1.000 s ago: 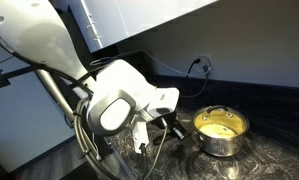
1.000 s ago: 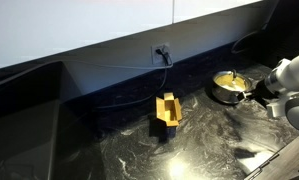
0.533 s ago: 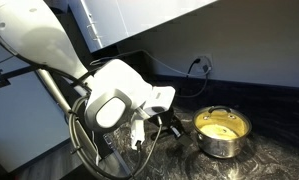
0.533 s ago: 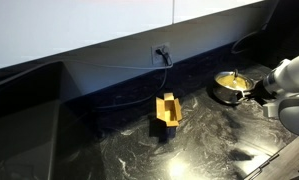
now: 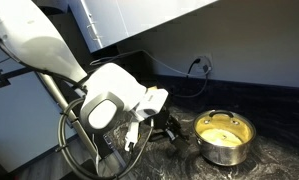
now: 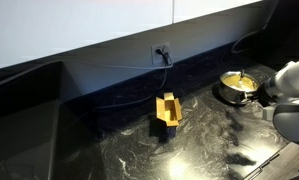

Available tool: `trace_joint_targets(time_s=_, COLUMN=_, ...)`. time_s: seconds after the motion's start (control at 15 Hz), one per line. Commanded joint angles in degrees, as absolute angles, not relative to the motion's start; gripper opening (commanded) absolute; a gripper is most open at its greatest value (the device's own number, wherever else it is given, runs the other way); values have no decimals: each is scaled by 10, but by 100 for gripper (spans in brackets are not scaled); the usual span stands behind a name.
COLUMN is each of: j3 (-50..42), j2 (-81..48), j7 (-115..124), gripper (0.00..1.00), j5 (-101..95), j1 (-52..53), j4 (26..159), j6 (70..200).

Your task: Put the fork inside the pot then close the pot.

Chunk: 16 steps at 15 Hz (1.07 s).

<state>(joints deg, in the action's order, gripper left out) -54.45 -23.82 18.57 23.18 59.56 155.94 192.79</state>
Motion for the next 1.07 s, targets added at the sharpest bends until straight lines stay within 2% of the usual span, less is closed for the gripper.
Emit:
trace_joint_targets(time_s=0.0, j3=-596, j2=-245, j7=186, gripper=2, j5=269, j1=669, j4=1566, j6=1950)
trace_joint_targets(time_s=1.0, j3=-665, j2=-238, j7=157, gripper=2, j5=258, j1=866, j4=1589, j6=1948)
